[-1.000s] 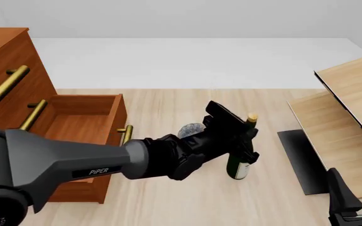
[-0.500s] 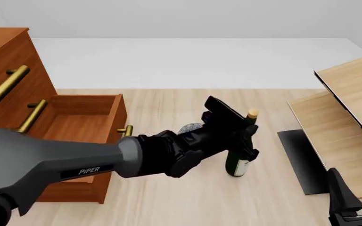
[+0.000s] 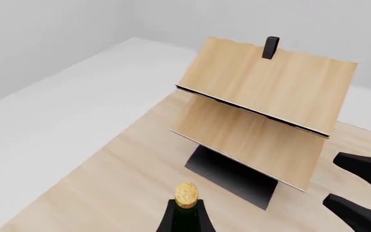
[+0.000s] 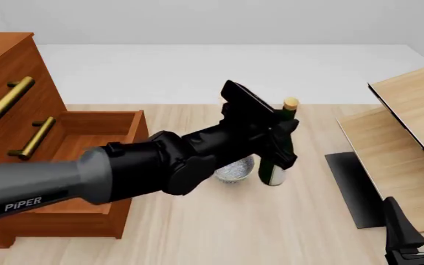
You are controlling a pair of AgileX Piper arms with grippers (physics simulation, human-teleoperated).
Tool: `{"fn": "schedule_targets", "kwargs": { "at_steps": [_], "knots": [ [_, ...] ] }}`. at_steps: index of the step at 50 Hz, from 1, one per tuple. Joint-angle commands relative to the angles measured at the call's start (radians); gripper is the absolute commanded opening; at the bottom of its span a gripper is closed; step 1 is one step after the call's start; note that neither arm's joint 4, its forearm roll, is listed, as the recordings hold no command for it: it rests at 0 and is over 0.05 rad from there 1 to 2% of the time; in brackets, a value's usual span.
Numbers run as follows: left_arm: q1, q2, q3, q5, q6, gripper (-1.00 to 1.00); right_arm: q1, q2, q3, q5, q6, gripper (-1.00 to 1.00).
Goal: Put the wine bottle in the bottom drawer of the cabinet.
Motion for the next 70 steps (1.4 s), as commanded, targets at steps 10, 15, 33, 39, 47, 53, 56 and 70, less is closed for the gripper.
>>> {"fn": "schedule_targets", "kwargs": {
  "at_steps": [10,15,33,39,47,53,56,70],
  "knots": [
    [0.046,-0.317,0.076,0.084,0.083,-1.0,0.004,0.0,0.0,-0.005,-0.007,1.0],
    [0.053,-0.381,0.099,0.104,0.104,-1.0,0.005,0.0,0.0,-0.006,-0.01,1.0],
    [0.148,-0.588,0.169,0.228,0.161,-1.0,0.009,0.0,-0.001,-0.01,-0.017,1.0],
    [0.194,-0.65,0.164,0.291,0.182,-1.0,0.012,0.0,-0.001,-0.011,-0.018,1.0],
    [0.252,-0.716,0.147,0.377,0.195,-1.0,0.014,0.0,-0.002,-0.01,-0.018,1.0],
    [0.308,-0.776,0.122,0.459,0.185,-1.0,0.018,0.0,-0.002,-0.011,-0.017,1.0],
    [0.355,-0.8,0.106,0.507,0.176,-1.0,0.019,0.0,-0.002,-0.012,-0.018,1.0],
    [0.46,-0.849,0.04,0.698,0.113,-1.0,0.021,0.0,-0.003,-0.01,-0.018,1.0]
  ]
}}
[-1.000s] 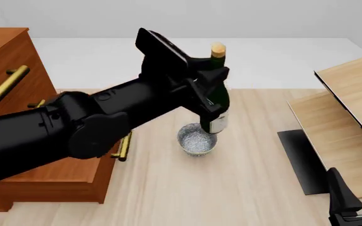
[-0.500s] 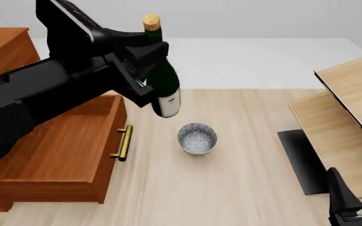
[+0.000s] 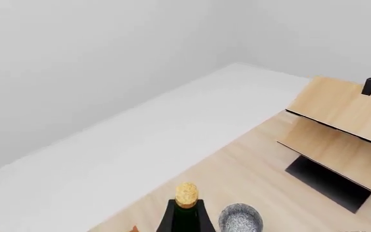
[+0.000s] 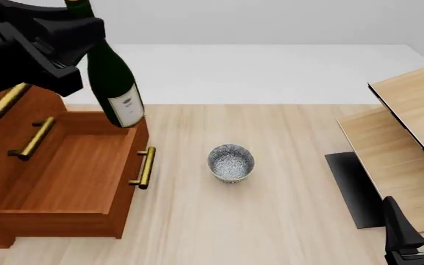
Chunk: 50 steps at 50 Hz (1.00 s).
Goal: Put the wine bottle in the bottom drawer of the cabinet.
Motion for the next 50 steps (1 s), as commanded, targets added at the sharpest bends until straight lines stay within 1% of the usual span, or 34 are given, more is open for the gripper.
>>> {"fn": "schedule_targets", "kwargs": {
  "at_steps": [1,3,6,8,9,10,11,14,16,17,18,20,22,23,25,26,27,28,30,37,39,41,42,45,47,48,50],
  "knots": [
    [0.093,-0.05,-0.061,0.15,-0.036,-1.0,0.001,0.0,0.0,0.0,-0.001,1.0],
    [0.093,-0.05,-0.074,0.177,-0.035,-1.0,0.002,0.0,0.0,0.0,-0.001,1.0],
    [0.112,-0.048,-0.115,0.229,-0.076,-1.0,0.002,0.0,-0.001,0.001,-0.001,1.0],
    [0.12,-0.044,-0.134,0.259,-0.075,-1.0,0.003,0.0,-0.001,0.0,-0.002,1.0],
    [0.128,-0.041,-0.152,0.277,-0.137,-1.0,0.003,0.0,-0.001,0.0,-0.002,1.0],
    [0.132,-0.038,-0.158,0.289,-0.146,-1.0,0.003,0.0,-0.001,0.0,-0.001,1.0],
    [0.141,-0.03,-0.167,0.31,-0.128,-1.0,0.003,0.0,-0.001,0.001,-0.001,1.0],
    [0.155,-0.014,-0.183,0.353,-0.133,-1.0,0.004,0.0,-0.001,0.0,-0.002,1.0],
    [0.169,-0.007,-0.199,0.379,-0.148,-1.0,0.004,0.0,-0.001,0.0,-0.001,1.0],
    [0.166,-0.005,-0.21,0.392,-0.139,-1.0,0.004,0.0,-0.001,0.0,-0.001,1.0],
    [0.16,0.001,-0.224,0.408,-0.157,-1.0,0.003,0.0,-0.001,0.0,-0.001,1.0],
    [0.193,0.002,-0.257,0.436,-0.187,-1.0,0.004,0.0,-0.001,0.0,-0.001,1.0],
    [0.2,0.013,-0.276,0.461,-0.174,-1.0,0.004,0.0,-0.001,-0.001,-0.002,1.0],
    [0.209,0.015,-0.291,0.473,-0.199,-1.0,0.004,0.0,-0.001,0.0,-0.002,1.0],
    [0.22,0.025,-0.305,0.5,-0.178,-1.0,0.003,0.0,-0.001,0.0,-0.001,1.0],
    [0.225,0.033,-0.314,0.52,-0.191,-1.0,0.003,0.0,-0.001,0.0,-0.002,1.0],
    [0.218,0.034,-0.319,0.529,-0.185,-1.0,0.003,0.0,-0.001,-0.001,-0.002,1.0],
    [0.225,0.039,-0.327,0.541,-0.201,-1.0,0.004,0.0,-0.001,-0.001,-0.003,1.0],
    [0.232,0.044,-0.34,0.556,-0.188,-1.0,0.004,0.0,-0.001,-0.001,-0.002,1.0],
    [0.252,0.057,-0.374,0.593,-0.21,-1.0,0.005,0.0,-0.001,-0.002,-0.005,1.0],
    [0.267,0.057,-0.375,0.596,-0.229,-1.0,0.006,0.0,-0.001,-0.002,-0.006,1.0],
    [0.272,0.057,-0.375,0.598,-0.224,-1.0,0.005,0.0,-0.001,-0.002,-0.005,1.0],
    [0.279,0.056,-0.38,0.597,-0.243,-1.0,0.005,0.0,-0.001,-0.002,-0.005,1.0],
    [0.288,0.058,-0.377,0.601,-0.237,-1.0,0.006,0.0,-0.001,-0.002,-0.006,1.0],
    [0.276,0.057,-0.363,0.602,-0.25,-1.0,0.006,0.0,-0.001,-0.002,-0.006,1.0],
    [0.284,0.055,-0.351,0.599,-0.247,-1.0,0.005,0.0,-0.001,-0.002,-0.004,1.0],
    [0.294,0.053,-0.34,0.597,-0.265,-1.0,0.004,0.0,-0.002,-0.002,-0.003,1.0]
  ]
}}
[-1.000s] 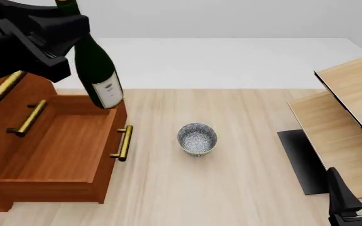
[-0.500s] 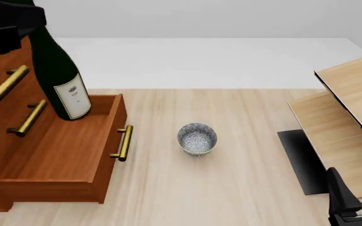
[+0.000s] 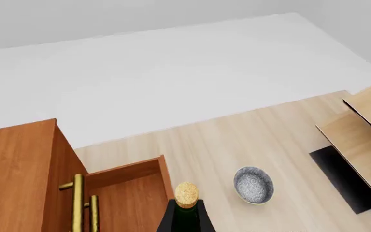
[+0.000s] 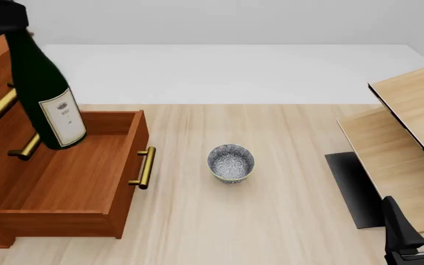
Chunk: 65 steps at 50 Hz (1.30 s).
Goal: Put the wine bottle in the bottom drawer of the cabinet.
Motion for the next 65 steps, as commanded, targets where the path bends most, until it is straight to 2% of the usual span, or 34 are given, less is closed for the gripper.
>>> {"fn": "schedule_targets", "kwargs": {
  "at_steps": [1,5,7,8,12,38,48,63,65],
  "knots": [
    [0.037,0.0,0.009,0.024,-0.03,-1.0,-0.001,0.0,0.0,0.0,0.002,1.0],
    [0.063,-0.009,0.037,0.016,-0.027,-1.0,-0.002,0.0,0.0,-0.001,0.002,1.0],
    [0.059,-0.017,0.05,0.01,-0.058,-1.0,-0.001,0.0,0.0,-0.001,0.001,1.0],
    [0.066,-0.018,0.062,0.009,-0.041,-1.0,-0.003,0.0,0.0,-0.001,0.002,1.0],
    [0.072,-0.023,0.081,-0.001,-0.043,-1.0,-0.003,0.0,0.0,-0.001,0.001,1.0],
    [0.07,-0.047,0.242,-0.082,-0.076,-1.0,-0.004,0.0,-0.001,-0.001,0.0,1.0],
    [0.079,-0.055,0.321,-0.124,-0.069,-1.0,-0.006,0.0,0.0,-0.001,0.0,1.0],
    [0.096,-0.063,0.357,-0.148,-0.06,-1.0,-0.008,0.0,0.0,0.001,0.003,1.0],
    [0.116,-0.058,0.361,-0.148,-0.033,-1.0,-0.006,0.0,0.0,-0.001,0.0,1.0]
  ]
}}
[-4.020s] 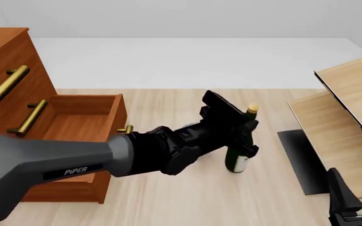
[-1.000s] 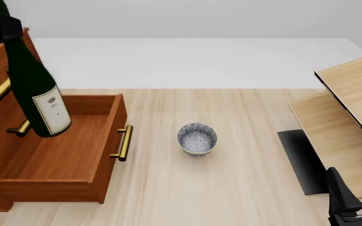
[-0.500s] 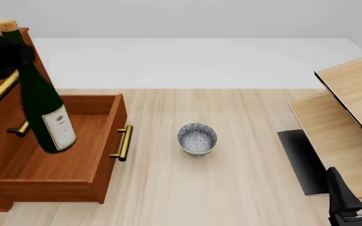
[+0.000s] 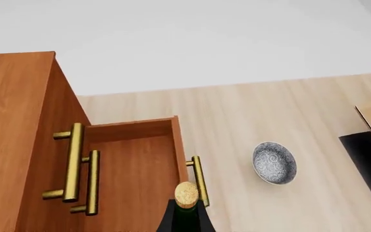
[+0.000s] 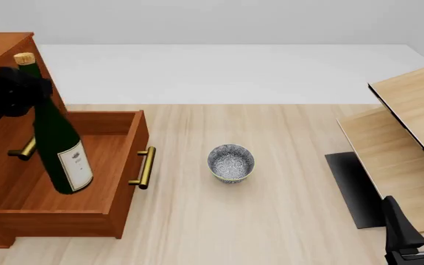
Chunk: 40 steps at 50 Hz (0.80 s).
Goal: Put the wine bottle in the bottom drawer of the cabinet.
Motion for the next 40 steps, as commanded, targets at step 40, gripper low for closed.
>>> {"fn": "schedule_targets", "kwargs": {
  "at_steps": [40],
  "knots": [
    [0.087,0.002,0.13,-0.092,0.068,-1.0,-0.002,0.0,0.0,0.0,0.001,1.0]
  ]
}}
